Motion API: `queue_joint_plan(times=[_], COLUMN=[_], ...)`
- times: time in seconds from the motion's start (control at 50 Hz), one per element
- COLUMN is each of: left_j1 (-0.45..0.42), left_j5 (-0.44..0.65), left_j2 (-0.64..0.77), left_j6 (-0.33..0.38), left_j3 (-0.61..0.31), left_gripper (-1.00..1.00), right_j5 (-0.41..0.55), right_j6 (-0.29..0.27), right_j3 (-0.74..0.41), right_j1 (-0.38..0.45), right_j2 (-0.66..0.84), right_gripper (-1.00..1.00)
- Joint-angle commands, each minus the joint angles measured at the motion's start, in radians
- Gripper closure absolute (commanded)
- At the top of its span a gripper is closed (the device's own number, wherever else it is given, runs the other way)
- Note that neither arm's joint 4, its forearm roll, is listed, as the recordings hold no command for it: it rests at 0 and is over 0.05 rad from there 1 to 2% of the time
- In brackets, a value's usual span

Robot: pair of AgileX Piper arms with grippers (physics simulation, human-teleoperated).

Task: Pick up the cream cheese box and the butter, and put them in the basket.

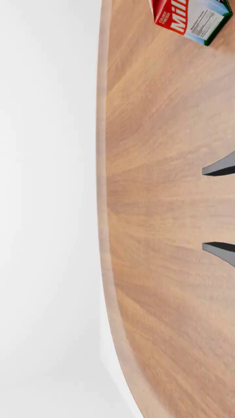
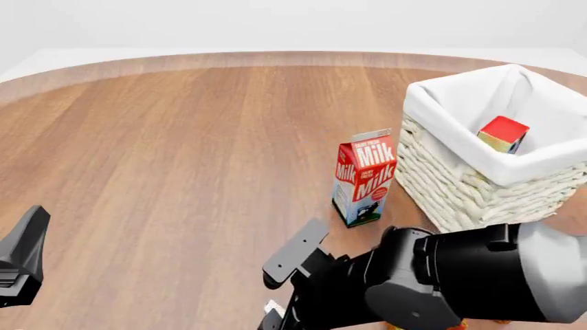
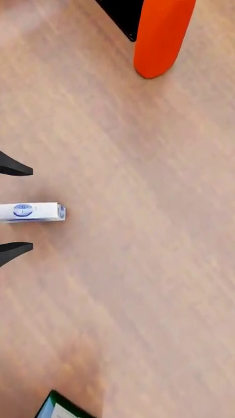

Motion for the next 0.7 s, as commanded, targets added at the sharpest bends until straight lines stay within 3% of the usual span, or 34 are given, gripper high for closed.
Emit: queue_joint_plan(times=[0.02, 0.7], left_j1=[0.0, 0.0], left_j5=[0.0, 0.0], left_j2=[0.0, 0.0], left_j6=[0.0, 0.0], left_j3=[0.0, 0.0], left_gripper=[-1.0, -1.0], right_j5=[-0.025, -0.057], right_j6=[0.021, 0.027], right_j3=[0.004, 0.018], right_j1=[0.017, 0.013], right_j2=[0.028, 0.049], right_gripper=[-1.0, -1.0])
